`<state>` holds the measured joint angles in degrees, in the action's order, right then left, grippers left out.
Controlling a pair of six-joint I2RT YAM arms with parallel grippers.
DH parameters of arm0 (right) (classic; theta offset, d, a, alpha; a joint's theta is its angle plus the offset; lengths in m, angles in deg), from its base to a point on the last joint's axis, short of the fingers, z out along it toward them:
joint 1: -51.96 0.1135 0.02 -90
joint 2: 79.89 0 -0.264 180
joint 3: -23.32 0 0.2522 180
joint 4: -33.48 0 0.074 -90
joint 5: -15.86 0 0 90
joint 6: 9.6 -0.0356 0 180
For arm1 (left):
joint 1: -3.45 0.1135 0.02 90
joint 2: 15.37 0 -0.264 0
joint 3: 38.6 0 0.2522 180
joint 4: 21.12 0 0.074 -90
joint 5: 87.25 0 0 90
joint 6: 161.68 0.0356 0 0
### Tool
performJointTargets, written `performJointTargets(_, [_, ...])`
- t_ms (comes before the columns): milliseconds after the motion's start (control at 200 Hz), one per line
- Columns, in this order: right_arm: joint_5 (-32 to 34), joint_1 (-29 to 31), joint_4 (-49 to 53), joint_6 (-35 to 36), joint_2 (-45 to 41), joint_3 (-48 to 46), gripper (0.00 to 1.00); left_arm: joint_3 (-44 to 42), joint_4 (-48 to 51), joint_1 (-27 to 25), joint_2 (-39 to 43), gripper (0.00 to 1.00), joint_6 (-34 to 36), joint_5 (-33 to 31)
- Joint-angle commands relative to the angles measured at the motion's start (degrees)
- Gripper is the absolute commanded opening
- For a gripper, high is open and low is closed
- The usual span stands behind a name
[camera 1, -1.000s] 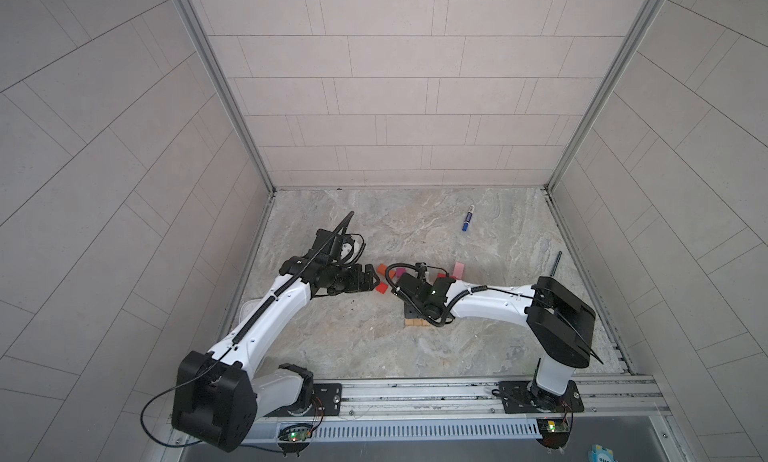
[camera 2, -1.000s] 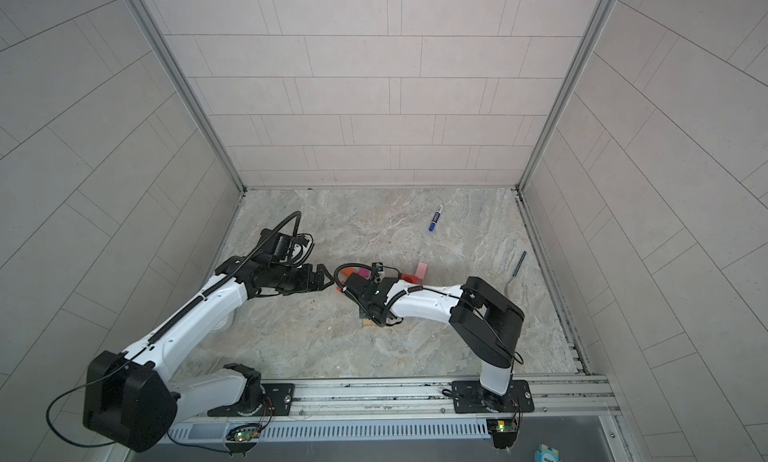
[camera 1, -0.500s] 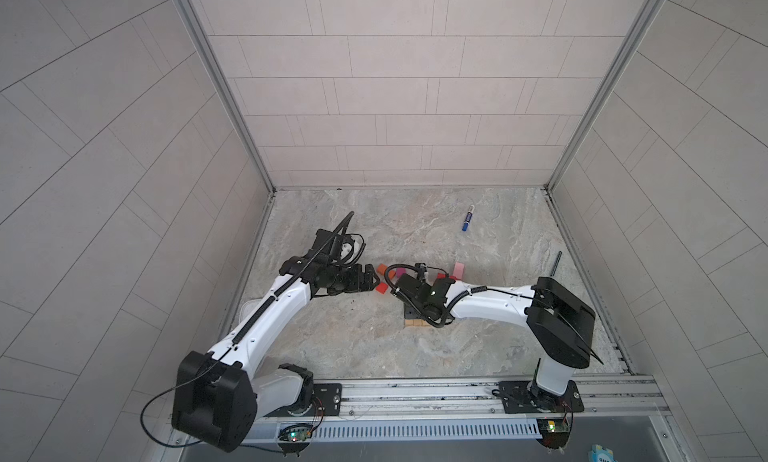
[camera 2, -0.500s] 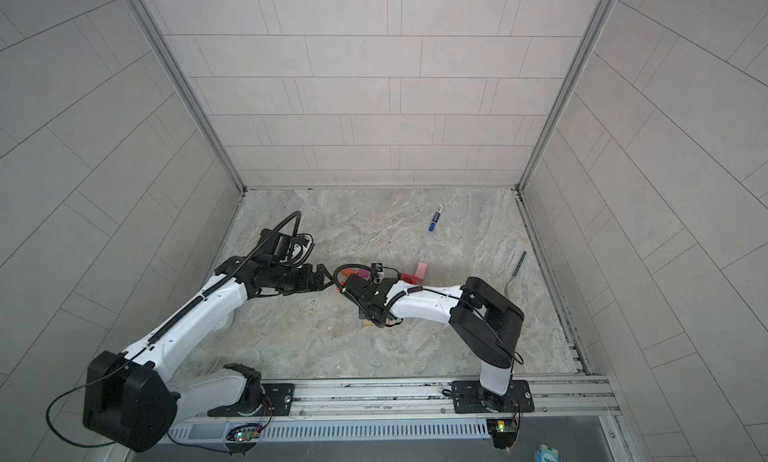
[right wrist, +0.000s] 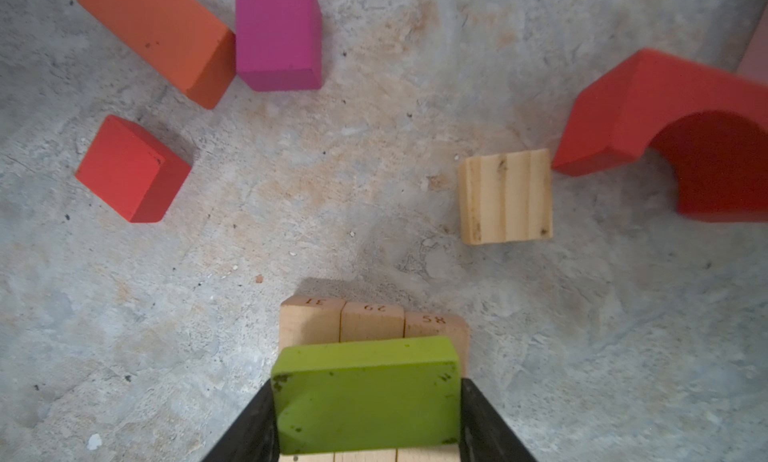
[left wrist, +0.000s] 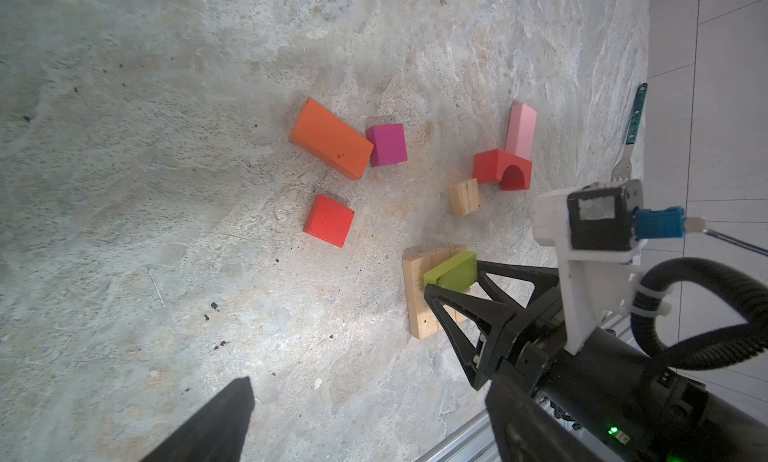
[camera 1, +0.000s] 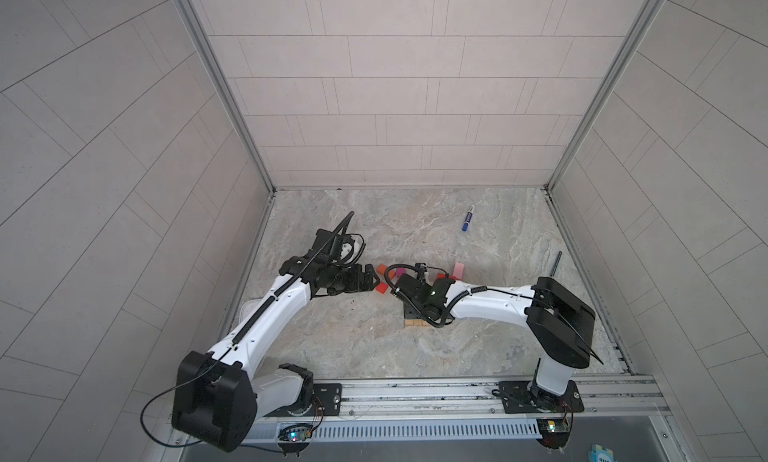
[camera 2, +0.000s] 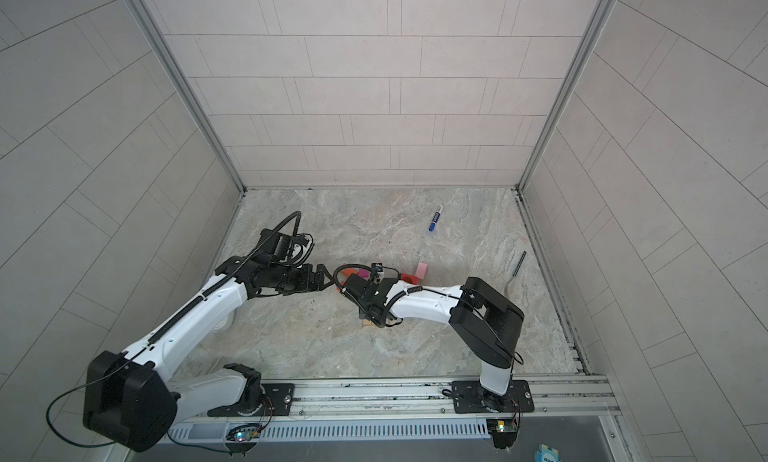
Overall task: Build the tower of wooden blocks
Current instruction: 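Lower the lime-green block onto the top of the plank row, then open the right gripper and lift it off the lime-green block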
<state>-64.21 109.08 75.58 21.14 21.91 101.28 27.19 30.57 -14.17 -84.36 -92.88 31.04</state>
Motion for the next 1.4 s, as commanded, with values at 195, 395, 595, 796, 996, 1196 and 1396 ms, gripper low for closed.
performJointTargets(195, [1.42, 0.47, 1.02, -1.21, 0.44, -0.55, 0.63, -0.70, -0.40, 0.31, 0.96, 0.95, -0.25, 0.22])
performJointTargets(395, [1.28, 0.45, 0.93, -1.20, 0.60, -0.45, 0.64, -0.72, -0.41, 0.27, 0.95, 0.95, -0.17, 0.18])
performJointTargets(595, [1.08, 0.53, 0.85, -1.21, 0.59, -0.48, 0.64, -0.71, -0.44, 0.31, 0.94, 0.95, -0.22, 0.18])
performJointTargets(796, [1.10, 0.61, 0.67, -1.12, 0.60, -0.57, 0.68, -0.73, -0.40, 0.29, 0.97, 0.94, -0.23, 0.17])
performJointTargets(996, [1.33, 0.62, 0.74, -1.12, 0.48, -0.50, 0.69, -0.78, -0.45, 0.31, 0.97, 0.95, -0.18, 0.18])
performJointTargets(1196, [2.87, 0.65, 2.52, 0.06, -1.36, 0.65, 0.69, -0.77, -0.40, 0.31, 1.04, 0.94, -0.20, 0.09])
performJointTargets(1396, [5.59, 0.62, 5.13, 3.22, -5.71, 1.90, 0.74, -0.70, -0.36, 0.31, 1.05, 0.95, -0.15, 0.01])
